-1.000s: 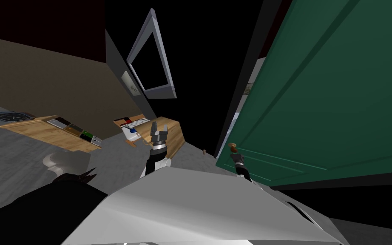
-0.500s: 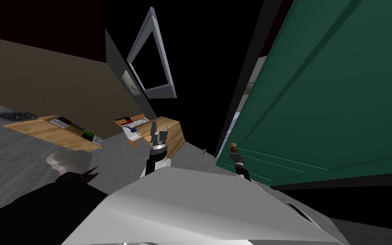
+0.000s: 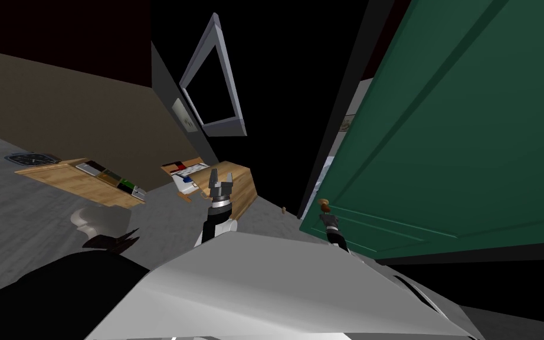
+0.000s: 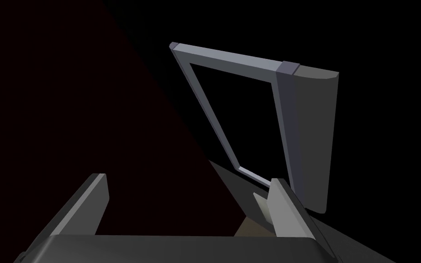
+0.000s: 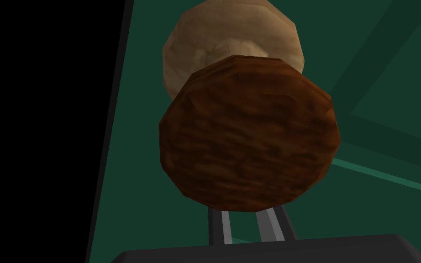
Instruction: Pull the door open
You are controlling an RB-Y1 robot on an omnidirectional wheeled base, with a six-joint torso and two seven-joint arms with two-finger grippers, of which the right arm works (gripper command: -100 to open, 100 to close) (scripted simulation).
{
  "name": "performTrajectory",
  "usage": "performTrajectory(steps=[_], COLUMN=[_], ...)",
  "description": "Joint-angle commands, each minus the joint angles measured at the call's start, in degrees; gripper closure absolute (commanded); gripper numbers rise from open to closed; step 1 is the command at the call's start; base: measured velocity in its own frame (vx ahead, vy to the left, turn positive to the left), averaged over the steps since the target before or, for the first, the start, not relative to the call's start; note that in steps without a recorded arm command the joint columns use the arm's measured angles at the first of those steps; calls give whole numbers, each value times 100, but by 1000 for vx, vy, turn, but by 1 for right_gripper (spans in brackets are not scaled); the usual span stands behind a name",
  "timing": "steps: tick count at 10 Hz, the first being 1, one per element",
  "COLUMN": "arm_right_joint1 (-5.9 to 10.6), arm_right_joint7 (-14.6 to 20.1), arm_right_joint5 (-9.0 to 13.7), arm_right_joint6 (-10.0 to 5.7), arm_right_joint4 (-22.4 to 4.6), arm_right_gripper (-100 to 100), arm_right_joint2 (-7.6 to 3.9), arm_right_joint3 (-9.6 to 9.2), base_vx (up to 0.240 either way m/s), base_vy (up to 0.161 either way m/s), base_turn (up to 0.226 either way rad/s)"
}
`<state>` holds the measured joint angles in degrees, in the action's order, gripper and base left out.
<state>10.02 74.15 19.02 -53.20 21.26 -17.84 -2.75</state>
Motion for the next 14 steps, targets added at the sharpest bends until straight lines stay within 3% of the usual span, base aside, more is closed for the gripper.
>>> performTrajectory(steps=[1, 2, 3, 4, 5, 6, 7, 8, 9, 10, 11, 14], arm_right_joint1=[-99, -99, -99, -99, -99, -99, -99, -99, -11, -11, -96, -85], arm_right_joint7=[-16, -16, -16, -16, -16, -16, -16, -16, 286, 286, 382, 799], arm_right_joint5=[17, 17, 17, 17, 17, 17, 17, 17, 2, 2, 44, 113], arm_right_joint6=[120, 120, 120, 120, 120, 120, 120, 120, -7, -7, 105, 69], arm_right_joint4=[286, 374, 206, 242, 518, 213, 344, 116, -100, -100, 47, 94], arm_right_gripper=[100, 100, 100, 100, 100, 100, 100, 100, 100, 100, -100, -100], arm_right_joint2=[-8, -8, -8, -8, -8, -8, -8, -8, -27, -27, -45, -80], arm_right_joint3=[18, 18, 18, 18, 18, 18, 18, 18, -81, -81, -81, -148], base_vx=[-6, -8, 0, 0, -8, -1, 0, 5, -80, -103, -90, -108], base_vy=[2, 6, 0, 0, -1, 0, 0, 2, -21, -17, 10, 26], base_turn=[3, -11, 0, 0, -26, 27, 0, 10, 37, 27, 15, -16])
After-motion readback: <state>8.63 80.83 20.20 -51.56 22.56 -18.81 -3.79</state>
